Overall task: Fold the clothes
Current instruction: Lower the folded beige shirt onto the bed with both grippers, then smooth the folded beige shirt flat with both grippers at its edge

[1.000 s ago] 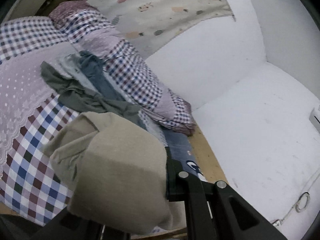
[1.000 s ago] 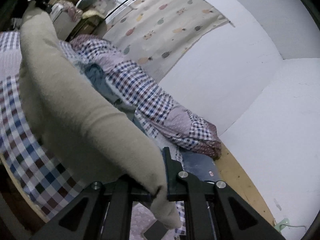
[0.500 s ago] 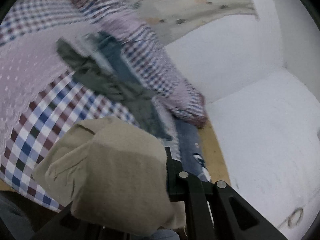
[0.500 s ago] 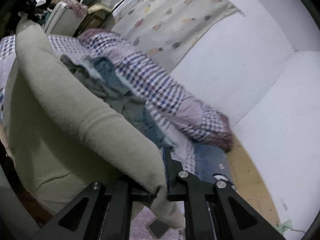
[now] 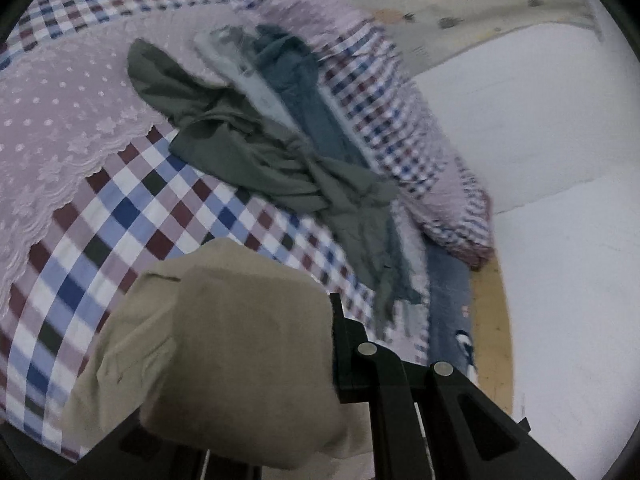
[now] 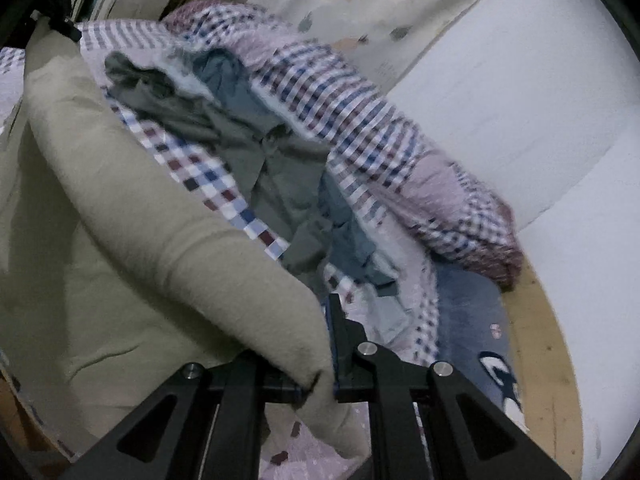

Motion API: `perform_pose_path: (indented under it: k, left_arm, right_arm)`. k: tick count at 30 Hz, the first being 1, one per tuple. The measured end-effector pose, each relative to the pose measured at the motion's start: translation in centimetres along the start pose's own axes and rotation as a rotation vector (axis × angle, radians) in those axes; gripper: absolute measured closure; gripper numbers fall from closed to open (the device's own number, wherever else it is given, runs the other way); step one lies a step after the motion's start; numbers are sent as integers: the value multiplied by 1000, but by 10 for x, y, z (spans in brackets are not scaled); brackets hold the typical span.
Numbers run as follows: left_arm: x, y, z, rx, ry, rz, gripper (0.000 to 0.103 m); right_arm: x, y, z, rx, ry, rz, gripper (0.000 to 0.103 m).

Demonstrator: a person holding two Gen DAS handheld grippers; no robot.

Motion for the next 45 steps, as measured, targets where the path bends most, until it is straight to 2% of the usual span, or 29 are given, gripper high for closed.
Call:
perform_pose_path:
  k: [6,9,11,13,16,20,21,22,24,27,29,32,35,40,43,45]
  left_arm:
    - [23,42,-89,139,89,92,95]
    - [28,65,-125,192,140,152,95]
    - [29,76,-138,211,163,174,94]
    - [29,79,-144,200,173,171,88]
    - [30,81,-143,152,171,182,79]
    - [26,77,-127,109,119,151,69]
    - [25,76,-120,107,95,135,58]
    - [24,75,-113,105,71,118,44]
    - [28,73,-92,111,-16,77,36]
    - [34,70,-66,92,-108,40,32]
    - [39,67,-48,57,-167,13,31]
    - [37,56,-30,62,-228,-83,23]
    - [20,34,-32,65,-218,-261,21]
    - [-24,-8,-74,172,-178,-615,21]
    - [-41,-21,-97,220,-168,-765,21]
    - [-47,-25,-109,245,-177,-803,21]
  right_arm:
    - [-2,14,-97,117,121,44,92]
    - [-6,20,-137,166,179,28,78]
    - [-10,19,-160,165,201,-4,54]
    - [-13,11,-174,146,204,-59,44]
    - [-22,-10,-188,77,193,-187,41]
    - [-39,-40,-193,-40,199,-371,39]
    - [-44,-44,-190,-51,195,-412,39]
    - [-48,-45,-185,-45,185,-447,39]
    - [-57,-45,-171,-12,156,-527,38]
    - [-66,-37,-145,62,103,-627,38]
    - [-72,-29,-127,82,72,-682,38]
    - [-80,-16,-106,100,30,-773,38]
    - [-77,-3,-104,122,15,-834,37]
    - [-60,16,-114,153,-4,-882,34]
    - [-43,20,-130,156,-8,-872,33]
    - [-32,20,-140,166,-18,-857,30]
Point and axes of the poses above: each gripper's, at about its wrist camera, not at the fingertips, and z roughly against the way its jaws point, y to its left, x to its top, the point moved 2 cm from there along -z, roughly the way its jaws point, and after that the axes turned 7 degrees about -y, right-handed, at the moved point
